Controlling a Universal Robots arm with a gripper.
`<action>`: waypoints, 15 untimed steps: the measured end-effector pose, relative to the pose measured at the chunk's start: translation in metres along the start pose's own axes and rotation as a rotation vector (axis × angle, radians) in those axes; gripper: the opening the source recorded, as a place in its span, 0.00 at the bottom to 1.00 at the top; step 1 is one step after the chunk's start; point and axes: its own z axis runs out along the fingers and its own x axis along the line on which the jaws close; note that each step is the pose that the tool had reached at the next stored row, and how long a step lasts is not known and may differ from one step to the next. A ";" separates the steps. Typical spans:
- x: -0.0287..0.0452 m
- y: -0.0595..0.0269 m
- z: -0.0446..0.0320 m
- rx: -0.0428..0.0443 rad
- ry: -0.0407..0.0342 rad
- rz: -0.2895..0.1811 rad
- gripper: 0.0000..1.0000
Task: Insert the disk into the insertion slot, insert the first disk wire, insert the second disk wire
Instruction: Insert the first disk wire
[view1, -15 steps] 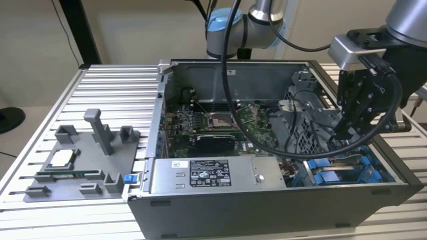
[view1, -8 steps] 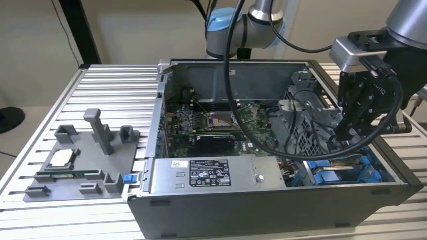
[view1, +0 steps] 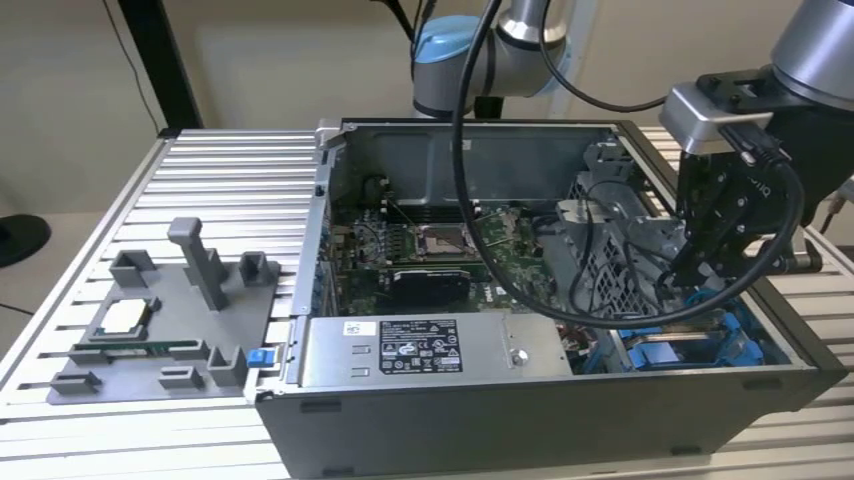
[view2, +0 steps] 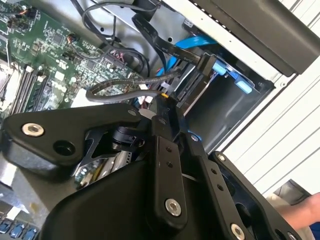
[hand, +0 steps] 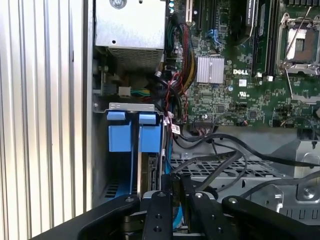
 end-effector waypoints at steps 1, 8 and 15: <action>0.0000 0.0000 0.0000 0.0000 0.0000 0.000 0.00; 0.0000 -0.0001 0.0012 0.0000 -0.0002 0.000 0.00; 0.0001 -0.0001 0.0022 0.0000 -0.0001 0.000 0.00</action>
